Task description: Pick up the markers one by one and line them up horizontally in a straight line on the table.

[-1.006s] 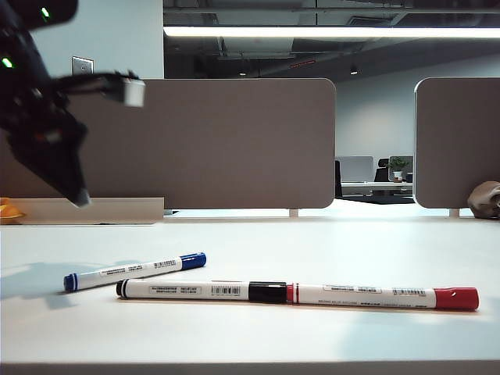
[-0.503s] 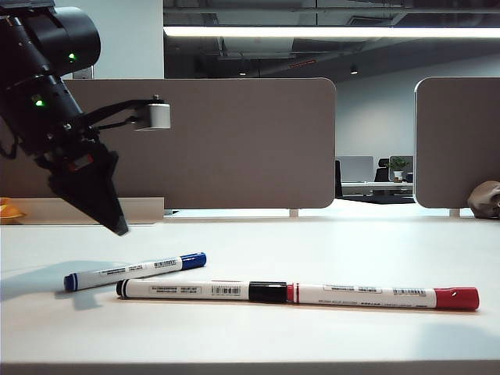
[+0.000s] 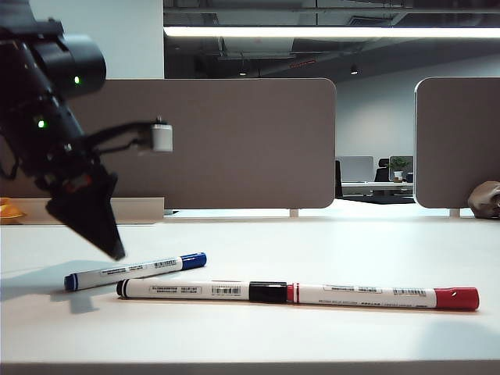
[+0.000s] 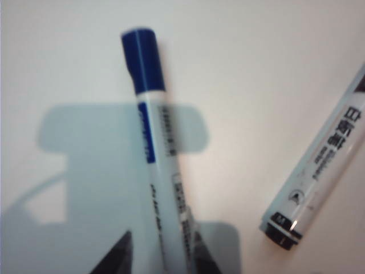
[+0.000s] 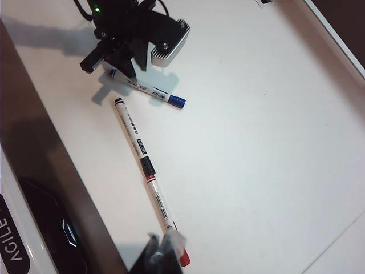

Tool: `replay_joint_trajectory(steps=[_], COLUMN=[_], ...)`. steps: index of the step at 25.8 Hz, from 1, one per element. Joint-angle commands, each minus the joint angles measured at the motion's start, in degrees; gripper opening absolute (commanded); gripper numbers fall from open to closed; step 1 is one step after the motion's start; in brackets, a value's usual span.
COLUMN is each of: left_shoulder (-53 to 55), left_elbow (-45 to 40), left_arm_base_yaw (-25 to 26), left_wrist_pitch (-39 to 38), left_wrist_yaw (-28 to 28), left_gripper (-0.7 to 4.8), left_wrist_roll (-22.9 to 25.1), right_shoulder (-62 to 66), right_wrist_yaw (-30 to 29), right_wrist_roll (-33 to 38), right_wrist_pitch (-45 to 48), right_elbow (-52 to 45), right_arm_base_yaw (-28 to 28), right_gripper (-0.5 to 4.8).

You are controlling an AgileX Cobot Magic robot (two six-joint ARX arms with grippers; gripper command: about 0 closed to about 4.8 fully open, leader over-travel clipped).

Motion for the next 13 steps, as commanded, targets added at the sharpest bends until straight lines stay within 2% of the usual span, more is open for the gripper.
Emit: replay_joint_trajectory(steps=[1, 7, 13], left_shoulder=[1.2, 2.3, 2.3], left_elbow=[0.1, 0.1, 0.1], left_arm_base_yaw=[0.1, 0.1, 0.1], left_wrist_pitch=[-0.2, 0.6, -0.1], left_wrist_yaw=[0.1, 0.1, -0.6], left_gripper=[1.46, 1.40, 0.76], left_wrist_roll=[0.2, 0.2, 1.4], right_shoulder=[-0.3, -0.3, -0.3], right_wrist_yaw=[0.0, 0.0, 0.0], right_wrist_roll=[0.9, 1.1, 1.1], right_wrist_pitch=[0.3, 0.3, 0.4], right_elbow=[0.2, 0.2, 0.2], right_arm_base_yaw=[0.0, 0.0, 0.0], right_gripper=[-0.01, -0.01, -0.01])
